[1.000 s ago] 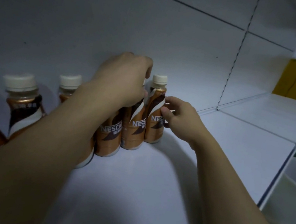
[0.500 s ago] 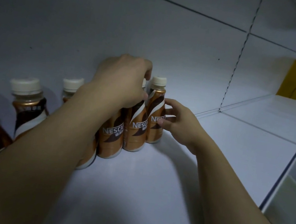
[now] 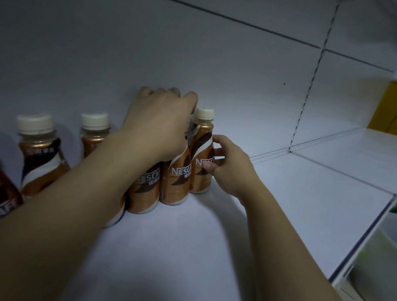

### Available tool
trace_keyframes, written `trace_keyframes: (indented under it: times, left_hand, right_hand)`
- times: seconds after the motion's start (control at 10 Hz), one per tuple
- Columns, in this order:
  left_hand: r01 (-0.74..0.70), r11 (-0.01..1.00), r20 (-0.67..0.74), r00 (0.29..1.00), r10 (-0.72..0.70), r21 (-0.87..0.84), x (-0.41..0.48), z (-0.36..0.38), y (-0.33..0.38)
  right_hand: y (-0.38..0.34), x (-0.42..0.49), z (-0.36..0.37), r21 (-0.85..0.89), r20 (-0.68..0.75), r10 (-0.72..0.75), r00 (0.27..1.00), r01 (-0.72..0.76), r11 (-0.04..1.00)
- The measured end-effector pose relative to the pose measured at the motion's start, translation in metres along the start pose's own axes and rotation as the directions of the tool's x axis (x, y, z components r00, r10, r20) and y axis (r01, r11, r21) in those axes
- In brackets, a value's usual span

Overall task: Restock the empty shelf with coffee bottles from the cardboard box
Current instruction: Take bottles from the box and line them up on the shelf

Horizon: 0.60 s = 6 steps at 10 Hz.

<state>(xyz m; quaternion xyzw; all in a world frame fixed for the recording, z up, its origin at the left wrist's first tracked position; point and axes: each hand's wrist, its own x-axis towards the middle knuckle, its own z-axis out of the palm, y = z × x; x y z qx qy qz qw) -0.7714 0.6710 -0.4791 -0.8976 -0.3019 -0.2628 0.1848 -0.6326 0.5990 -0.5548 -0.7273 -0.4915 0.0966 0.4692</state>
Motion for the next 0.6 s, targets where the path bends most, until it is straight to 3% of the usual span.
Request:
trace_keyframes:
  times: [0.2,0.4,0.6]
  left_hand:
    - [0.032,0.999,-0.022,0.999,-0.032,-0.002,-0.008,0.000,0.005]
    - [0.011,0.993,-0.021,1.000,-0.009,0.113,-0.021,-0.006,0.008]
    - [-0.052,0.991,-0.001,0.999,0.053,0.119,-0.057,-0.026,-0.004]
  right_hand:
    - [-0.002,-0.002,0.002,-0.007,-0.013,0.017,1.000,-0.017,1.000]
    - [-0.009,-0.006,0.006,-0.029,-0.023,0.040,0.999,-0.041,0.999]
    - [-0.022,-0.018,0.004,-0.172,-0.092,0.054,0.994,-0.069,0.983]
